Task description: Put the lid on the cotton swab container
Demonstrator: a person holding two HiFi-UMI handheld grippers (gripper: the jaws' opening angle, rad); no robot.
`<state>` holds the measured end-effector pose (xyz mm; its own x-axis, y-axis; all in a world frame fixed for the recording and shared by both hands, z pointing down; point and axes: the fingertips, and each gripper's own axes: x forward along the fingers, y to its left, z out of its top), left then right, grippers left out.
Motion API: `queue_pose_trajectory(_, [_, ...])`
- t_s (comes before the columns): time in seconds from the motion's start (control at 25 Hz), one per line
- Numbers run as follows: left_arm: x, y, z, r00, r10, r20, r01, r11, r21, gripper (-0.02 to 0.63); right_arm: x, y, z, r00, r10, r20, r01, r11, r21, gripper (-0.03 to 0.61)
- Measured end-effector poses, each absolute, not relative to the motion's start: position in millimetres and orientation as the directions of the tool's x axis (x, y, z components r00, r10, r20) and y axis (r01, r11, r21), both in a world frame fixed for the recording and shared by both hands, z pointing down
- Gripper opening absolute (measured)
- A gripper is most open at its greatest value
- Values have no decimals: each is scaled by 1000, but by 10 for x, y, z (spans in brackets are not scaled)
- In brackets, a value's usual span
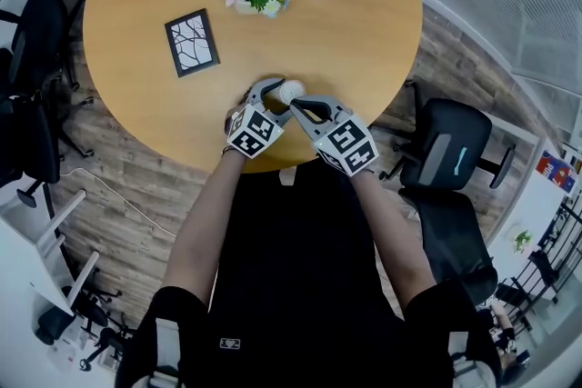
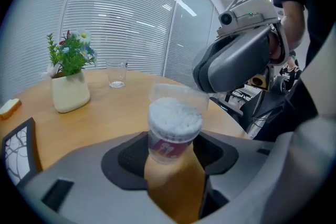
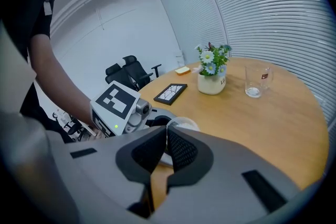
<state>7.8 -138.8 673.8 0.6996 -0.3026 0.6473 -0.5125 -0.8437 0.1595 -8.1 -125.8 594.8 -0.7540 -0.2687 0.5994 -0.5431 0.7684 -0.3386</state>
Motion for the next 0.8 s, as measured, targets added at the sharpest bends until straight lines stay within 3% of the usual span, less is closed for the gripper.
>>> queue_pose_trajectory(0.8, [69, -1395, 6749, 694, -305, 653, -513, -846, 149, 264, -220, -1325, 6095, -767, -220, 603, -526, 755, -393, 5])
